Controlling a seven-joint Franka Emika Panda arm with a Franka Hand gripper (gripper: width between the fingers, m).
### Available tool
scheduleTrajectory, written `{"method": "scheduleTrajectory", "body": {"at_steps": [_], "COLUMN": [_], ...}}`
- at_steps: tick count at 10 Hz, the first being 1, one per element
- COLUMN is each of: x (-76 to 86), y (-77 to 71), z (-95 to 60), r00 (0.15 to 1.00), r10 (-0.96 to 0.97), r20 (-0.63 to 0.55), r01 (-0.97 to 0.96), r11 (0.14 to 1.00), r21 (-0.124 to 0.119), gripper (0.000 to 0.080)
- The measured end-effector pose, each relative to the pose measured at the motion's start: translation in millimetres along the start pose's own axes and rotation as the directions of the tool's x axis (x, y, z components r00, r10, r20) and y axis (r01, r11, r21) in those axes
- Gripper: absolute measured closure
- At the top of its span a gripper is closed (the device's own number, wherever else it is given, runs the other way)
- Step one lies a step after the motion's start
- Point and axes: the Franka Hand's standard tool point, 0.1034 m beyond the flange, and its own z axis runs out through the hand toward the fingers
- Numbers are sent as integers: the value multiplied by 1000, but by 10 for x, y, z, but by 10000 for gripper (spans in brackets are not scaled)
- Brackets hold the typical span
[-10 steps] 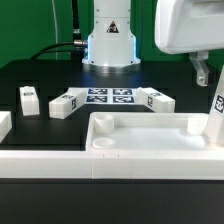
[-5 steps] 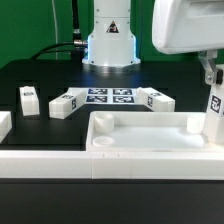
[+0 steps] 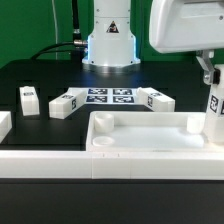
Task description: Assemble desk
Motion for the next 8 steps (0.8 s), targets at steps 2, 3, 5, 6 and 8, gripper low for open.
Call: {"method": "scheduleTrajectory", "body": {"at_steps": [2, 3, 5, 6, 8], "x": [-63, -65, -81, -86, -94], "y": [-6, -9, -21, -30, -49], "z": [7, 8, 15, 19, 25], "r00": [969, 947, 848, 812, 724], "r10": [249, 322, 530, 584, 689], "r20": [-2, -1, 12, 13, 19], "r01": [-249, -322, -530, -584, -690], "r11": [969, 947, 848, 812, 724], "r21": [-1, 0, 5, 4, 7], "gripper": [503, 503, 503, 503, 503]}}
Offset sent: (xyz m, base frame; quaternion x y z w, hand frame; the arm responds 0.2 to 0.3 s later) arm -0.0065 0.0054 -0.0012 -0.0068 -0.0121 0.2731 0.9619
